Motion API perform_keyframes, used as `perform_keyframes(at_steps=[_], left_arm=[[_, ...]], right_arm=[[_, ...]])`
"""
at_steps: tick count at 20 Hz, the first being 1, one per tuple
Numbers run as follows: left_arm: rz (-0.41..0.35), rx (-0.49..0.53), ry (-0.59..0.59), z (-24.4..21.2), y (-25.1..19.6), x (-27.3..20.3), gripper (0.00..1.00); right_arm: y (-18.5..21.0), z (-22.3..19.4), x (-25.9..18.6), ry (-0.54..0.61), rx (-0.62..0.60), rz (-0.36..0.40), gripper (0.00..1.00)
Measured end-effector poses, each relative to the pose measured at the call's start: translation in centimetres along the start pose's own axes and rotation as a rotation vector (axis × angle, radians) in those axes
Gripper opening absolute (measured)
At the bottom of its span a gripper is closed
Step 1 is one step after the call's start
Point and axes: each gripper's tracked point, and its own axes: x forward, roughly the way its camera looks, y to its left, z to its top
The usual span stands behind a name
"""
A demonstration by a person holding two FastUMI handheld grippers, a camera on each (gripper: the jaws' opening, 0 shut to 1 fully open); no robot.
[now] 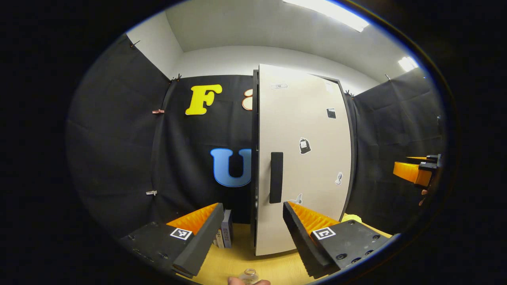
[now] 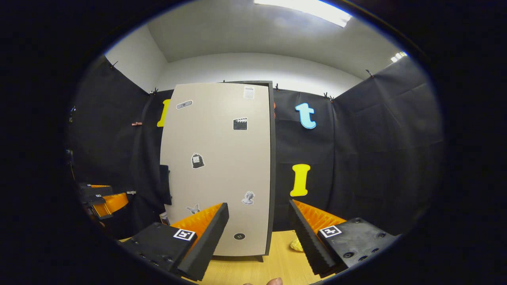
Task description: Open the cabinet door with the right hand, grasp the bottle in the cabinet with the left hand and place it on the coaster, then close the cabinet door with the right hand.
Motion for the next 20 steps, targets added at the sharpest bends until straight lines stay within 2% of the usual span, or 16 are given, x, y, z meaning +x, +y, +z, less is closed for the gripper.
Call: perform_keyframes(at_steps=[11, 20], left_arm=[[0.006, 0.024, 0.005, 0.2, -0.5, -0.5, 0.95], [0.029, 0.037, 0.004, 0.6, -1.7, -0.1, 0.95]], right_arm=[[0.6, -0.5, -0.3, 0.013, 0.0, 0.022, 0.96], [-0.4, -1.0, 0.3, 0.02, 0.022, 0.033, 0.96]])
